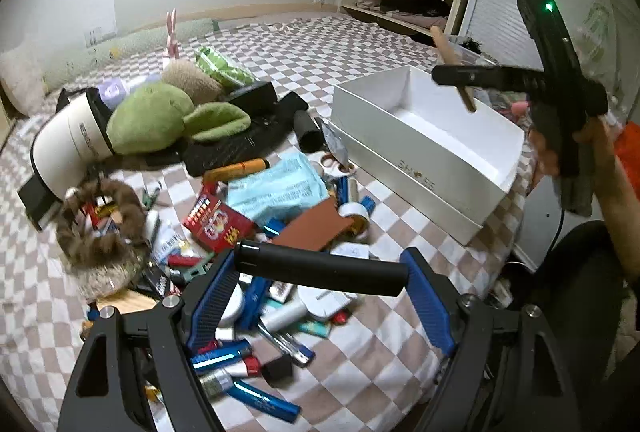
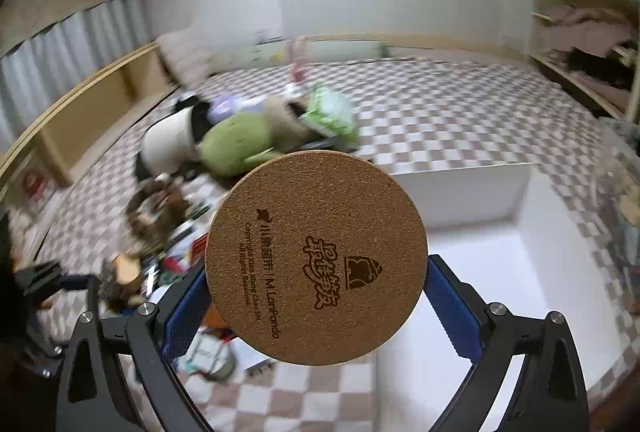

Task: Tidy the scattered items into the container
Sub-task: 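Lift the cork coaster with the right gripper and carry it over the white box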

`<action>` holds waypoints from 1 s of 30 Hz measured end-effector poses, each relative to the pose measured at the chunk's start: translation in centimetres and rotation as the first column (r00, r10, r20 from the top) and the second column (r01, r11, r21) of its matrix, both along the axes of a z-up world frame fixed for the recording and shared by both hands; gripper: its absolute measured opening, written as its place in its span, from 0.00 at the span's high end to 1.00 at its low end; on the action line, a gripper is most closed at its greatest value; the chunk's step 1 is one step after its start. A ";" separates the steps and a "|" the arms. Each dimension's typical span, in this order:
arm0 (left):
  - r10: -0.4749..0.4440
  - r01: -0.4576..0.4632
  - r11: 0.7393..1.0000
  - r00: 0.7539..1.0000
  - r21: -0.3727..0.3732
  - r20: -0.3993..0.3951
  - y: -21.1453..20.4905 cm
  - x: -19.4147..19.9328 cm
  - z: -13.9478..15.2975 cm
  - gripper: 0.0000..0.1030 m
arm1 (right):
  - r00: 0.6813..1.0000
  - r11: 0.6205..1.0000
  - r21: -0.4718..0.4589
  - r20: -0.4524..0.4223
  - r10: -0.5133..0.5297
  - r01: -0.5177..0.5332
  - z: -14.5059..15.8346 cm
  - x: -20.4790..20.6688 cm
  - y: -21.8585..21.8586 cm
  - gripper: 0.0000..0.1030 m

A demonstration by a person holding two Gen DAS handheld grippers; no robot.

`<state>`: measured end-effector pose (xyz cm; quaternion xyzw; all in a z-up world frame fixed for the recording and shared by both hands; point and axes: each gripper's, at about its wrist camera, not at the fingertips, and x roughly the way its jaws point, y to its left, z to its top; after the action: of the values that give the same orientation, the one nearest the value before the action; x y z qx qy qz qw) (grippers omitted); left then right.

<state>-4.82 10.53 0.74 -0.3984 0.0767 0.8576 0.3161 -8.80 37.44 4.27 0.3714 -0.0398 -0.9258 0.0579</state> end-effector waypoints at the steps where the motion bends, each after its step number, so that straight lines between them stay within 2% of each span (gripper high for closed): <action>1: 0.001 -0.001 1.000 1.000 -0.001 -0.002 0.2 -0.1 0.1 0.20 | 1.000 1.000 0.005 0.002 -0.021 0.021 0.0 -0.3 0.8 0.04; 4: -0.005 0.005 1.000 1.000 0.004 -0.014 1.2 -0.2 0.7 0.20 | 0.996 0.996 0.018 0.015 -0.086 0.086 -0.5 -1.3 3.4 0.04; 10: -0.020 0.020 1.000 0.998 -0.003 -0.056 3.8 -0.3 1.9 0.20 | 0.980 0.982 -0.038 0.075 -0.182 0.185 -2.2 -2.0 7.6 0.04; 17: -0.040 0.042 0.999 0.997 0.027 -0.068 7.5 -1.2 2.0 0.20 | 0.941 0.957 -0.092 0.231 -0.247 0.274 -6.1 -2.2 11.2 0.04; 24: -0.086 0.091 0.994 0.992 0.058 -0.088 12.2 -2.3 2.6 0.20 | 0.867 0.937 -0.130 0.438 -0.238 0.323 -10.6 -2.6 12.8 0.04; 26: -0.103 0.110 0.992 0.990 0.069 -0.093 13.8 -2.5 2.7 0.20 | 0.865 0.936 -0.146 0.447 -0.226 0.320 -10.7 -2.4 12.9 0.04; 30: -0.127 0.136 0.987 0.986 0.082 -0.107 16.4 -3.1 3.1 0.20 | 0.856 0.957 -0.081 0.472 -0.208 0.277 -10.8 -1.9 12.5 0.04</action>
<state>-7.97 26.93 3.83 -0.3340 0.0807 0.8565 0.3850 -10.70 49.91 -6.58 0.5662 -0.1668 -0.8061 -0.0435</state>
